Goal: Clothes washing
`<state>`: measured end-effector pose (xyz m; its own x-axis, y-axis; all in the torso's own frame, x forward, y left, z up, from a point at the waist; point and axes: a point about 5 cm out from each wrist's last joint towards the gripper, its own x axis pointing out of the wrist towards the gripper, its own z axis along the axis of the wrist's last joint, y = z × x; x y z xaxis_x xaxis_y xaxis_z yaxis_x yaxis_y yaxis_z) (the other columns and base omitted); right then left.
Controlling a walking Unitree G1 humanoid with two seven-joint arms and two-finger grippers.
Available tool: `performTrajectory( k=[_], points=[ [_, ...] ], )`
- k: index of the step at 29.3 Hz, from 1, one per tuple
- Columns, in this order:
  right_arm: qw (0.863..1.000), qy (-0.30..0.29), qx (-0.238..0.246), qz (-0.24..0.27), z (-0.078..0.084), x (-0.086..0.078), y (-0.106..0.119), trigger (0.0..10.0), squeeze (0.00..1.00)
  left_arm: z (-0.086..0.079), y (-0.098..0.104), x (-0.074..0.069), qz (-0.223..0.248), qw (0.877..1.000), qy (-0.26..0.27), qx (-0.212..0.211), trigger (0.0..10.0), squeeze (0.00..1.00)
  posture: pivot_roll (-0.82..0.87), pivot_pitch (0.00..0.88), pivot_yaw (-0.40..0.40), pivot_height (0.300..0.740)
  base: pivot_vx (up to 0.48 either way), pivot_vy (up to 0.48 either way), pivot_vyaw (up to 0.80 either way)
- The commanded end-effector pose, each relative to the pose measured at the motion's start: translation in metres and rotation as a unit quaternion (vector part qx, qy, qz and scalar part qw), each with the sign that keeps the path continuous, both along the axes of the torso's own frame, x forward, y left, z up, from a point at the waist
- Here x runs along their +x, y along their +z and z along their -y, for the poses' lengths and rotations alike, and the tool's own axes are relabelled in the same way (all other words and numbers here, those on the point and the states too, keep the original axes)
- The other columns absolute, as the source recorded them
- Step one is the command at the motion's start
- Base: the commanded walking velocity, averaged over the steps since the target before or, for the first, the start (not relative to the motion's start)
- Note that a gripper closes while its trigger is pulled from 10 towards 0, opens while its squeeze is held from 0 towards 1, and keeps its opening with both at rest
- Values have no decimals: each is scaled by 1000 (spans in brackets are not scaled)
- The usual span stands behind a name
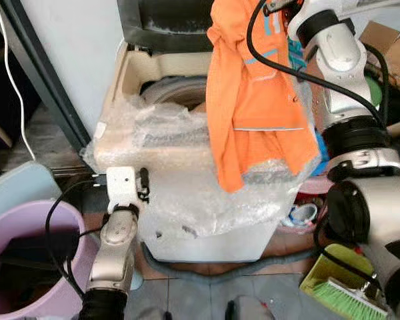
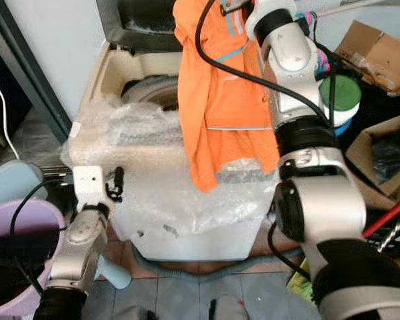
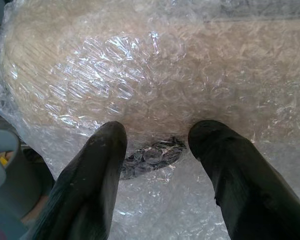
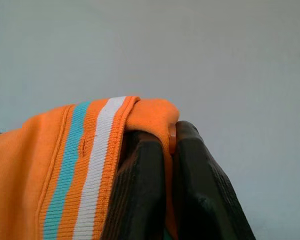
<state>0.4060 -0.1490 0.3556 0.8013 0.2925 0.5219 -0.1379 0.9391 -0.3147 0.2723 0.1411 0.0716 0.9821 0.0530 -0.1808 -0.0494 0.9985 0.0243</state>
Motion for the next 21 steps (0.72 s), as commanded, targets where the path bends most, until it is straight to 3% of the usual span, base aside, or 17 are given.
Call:
performTrajectory(
  k=[1,8,12,15,17,18,19,21],
  points=[
    [997,38,-6,65,-26,-8,37,10000,0,-7,6,3,5,1000,9,8,10000,0,11,10,22,740,0,0,0],
    [994,44,18,94,-44,-11,61,10000,0,-7,8,1,5,1000,13,12,10000,0,30,12,13,740,0,0,0],
    [995,66,31,71,-57,-8,52,10000,0,-6,8,0,5,1000,12,11,10000,0,37,12,9,740,0,0,0],
    [997,76,-6,20,-73,-1,19,10000,0,-5,8,0,3,1000,12,11,10000,0,42,13,8,740,0,0,0],
    [993,69,-34,-91,-79,10,-31,10000,0,-5,9,0,2,1000,14,11,10000,0,41,14,6,740,0,0,0],
    [990,64,-40,-122,-78,12,-43,10000,0,-4,9,0,3,1000,14,11,10000,0,41,14,6,740,0,0,0],
    [983,54,-47,-167,-74,15,-62,10000,1000,-4,9,0,2,1000,14,10,10000,0,40,15,6,740,0,0,0],
    [971,27,-49,-234,-62,18,-89,10000,1000,-4,9,0,1,1000,13,10,10000,0,36,15,5,740,0,0,0]
  ],
)
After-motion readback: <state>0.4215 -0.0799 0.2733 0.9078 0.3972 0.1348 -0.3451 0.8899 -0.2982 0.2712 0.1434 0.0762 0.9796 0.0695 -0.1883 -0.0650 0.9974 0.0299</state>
